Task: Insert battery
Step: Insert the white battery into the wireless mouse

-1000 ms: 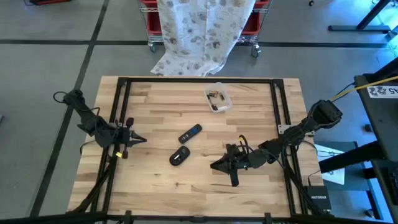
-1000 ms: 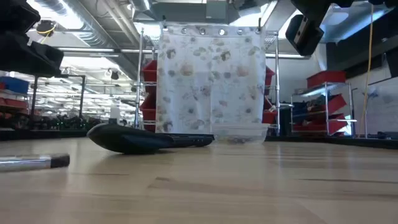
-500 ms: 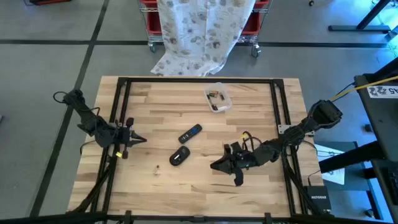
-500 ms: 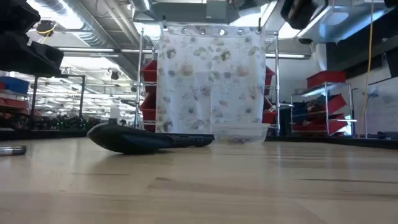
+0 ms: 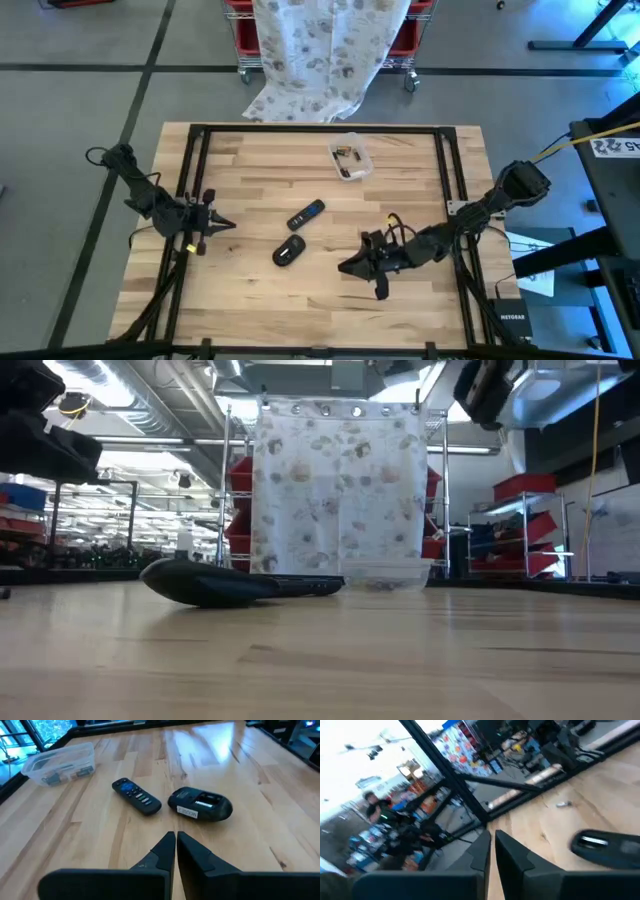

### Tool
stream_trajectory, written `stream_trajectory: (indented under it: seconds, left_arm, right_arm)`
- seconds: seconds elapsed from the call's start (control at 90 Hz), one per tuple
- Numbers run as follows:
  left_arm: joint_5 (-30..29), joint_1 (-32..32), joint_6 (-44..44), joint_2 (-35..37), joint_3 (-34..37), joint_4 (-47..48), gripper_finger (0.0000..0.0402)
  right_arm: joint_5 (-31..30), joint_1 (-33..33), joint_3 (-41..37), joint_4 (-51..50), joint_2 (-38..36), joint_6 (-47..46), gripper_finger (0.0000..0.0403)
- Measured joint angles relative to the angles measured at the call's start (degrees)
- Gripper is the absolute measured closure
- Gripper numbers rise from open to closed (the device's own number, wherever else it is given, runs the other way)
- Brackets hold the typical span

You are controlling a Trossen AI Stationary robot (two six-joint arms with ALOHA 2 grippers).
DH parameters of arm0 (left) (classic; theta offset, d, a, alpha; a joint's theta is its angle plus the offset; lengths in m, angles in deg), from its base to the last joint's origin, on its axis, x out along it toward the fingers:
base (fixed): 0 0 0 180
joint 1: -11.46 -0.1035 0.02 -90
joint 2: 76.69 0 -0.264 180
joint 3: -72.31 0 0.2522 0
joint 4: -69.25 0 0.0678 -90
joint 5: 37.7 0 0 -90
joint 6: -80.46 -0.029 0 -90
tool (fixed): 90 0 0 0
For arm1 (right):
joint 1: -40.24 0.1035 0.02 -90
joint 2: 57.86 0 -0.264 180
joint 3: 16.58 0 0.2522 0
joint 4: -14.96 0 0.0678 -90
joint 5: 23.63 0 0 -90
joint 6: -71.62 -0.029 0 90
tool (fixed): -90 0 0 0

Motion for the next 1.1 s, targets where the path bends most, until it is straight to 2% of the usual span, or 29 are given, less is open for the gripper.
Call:
stream_trajectory:
  seconds: [0.111, 0.222, 0.367, 0.444, 0.5, 0.578, 0.633, 0.678, 0.756, 0.844, 0.9, 0.967, 1.033, 1.1]
  left_arm:
    - [-0.2, 0.0, 15.3, 0.0, 0.0, -6.7, 0.0401]
    - [-6.9, 0.0, 23.6, 0.0, 0.0, -17.4, 0.0402]
    - [-15.0, -0.4, 21.2, -0.4, 0.0, -28.0, 0.0401]
    - [-10.8, -1.1, 15.0, -0.8, -0.2, -35.4, 0.0402]
    - [-8.3, -1.5, 14.0, -3.0, -2.0, -36.0, 0.0401]
    - [-8.9, -2.2, 20.6, -9.0, -6.5, -26.9, 0.0401]
    - [-8.5, -3.2, 30.4, -15.0, -11.3, -15.1, 0.0401]
    - [-6.0, -4.5, 39.9, -20.4, -15.7, -4.5, 0.0401]
    - [3.3, -7.7, 56.6, -30.4, -23.3, 14.4, 0.0401]
    - [18.7, -11.6, 68.7, -41.9, -29.8, 34.6, 0.0401]
    - [27.4, -13.6, 71.7, -48.2, -31.8, 43.0, 0.0401]
    - [34.7, -15.2, 72.1, -53.8, -32.1, 48.4, 0.0401]
    - [38.3, -16.5, 70.0, -58.2, -31.5, 48.9, 0.04]
    - [39.6, -17.6, 68.3, -61.8, -31.1, 48.2, 0.0396]
  right_arm:
    - [-4.0, 0.0, 0.0, -5.9, 0.3, -2.7, 0.0391]
    - [-8.2, 0.0, 0.3, -6.9, 0.9, -1.1, 0.0391]
    - [-11.6, -0.5, 3.8, -6.9, 3.5, 8.7, 0.0391]
    - [-12.9, -0.9, 7.1, -6.5, 5.1, 14.2, 0.0391]
    - [-12.9, -1.5, 9.0, -7.7, 6.4, 18.2, 0.0391]
    - [-11.7, -2.0, 11.3, -11.5, 7.9, 22.4, 0.0391]
    - [-11.9, -2.1, 12.8, -14.0, 8.7, 23.9, 0.0391]
    - [-12.3, -2.6, 13.5, -15.9, 9.0, 24.5, 0.0391]
    - [-12.4, -3.5, 13.9, -17.8, 9.5, 24.8, 0.0391]
    - [-12.4, -5.0, 13.9, -18.6, 9.5, 24.8, 0.0391]
    - [-12.3, -5.9, 13.9, -18.6, 9.5, 24.8, 0.0391]
    - [-11.9, -6.9, 13.9, -18.8, 9.5, 24.8, 0.0391]
    - [-11.3, -8.0, 13.9, -18.8, 9.5, 24.8, 0.0391]
    - [-8.9, -8.9, 13.9, -18.8, 9.5, 25.4, 0.0391]
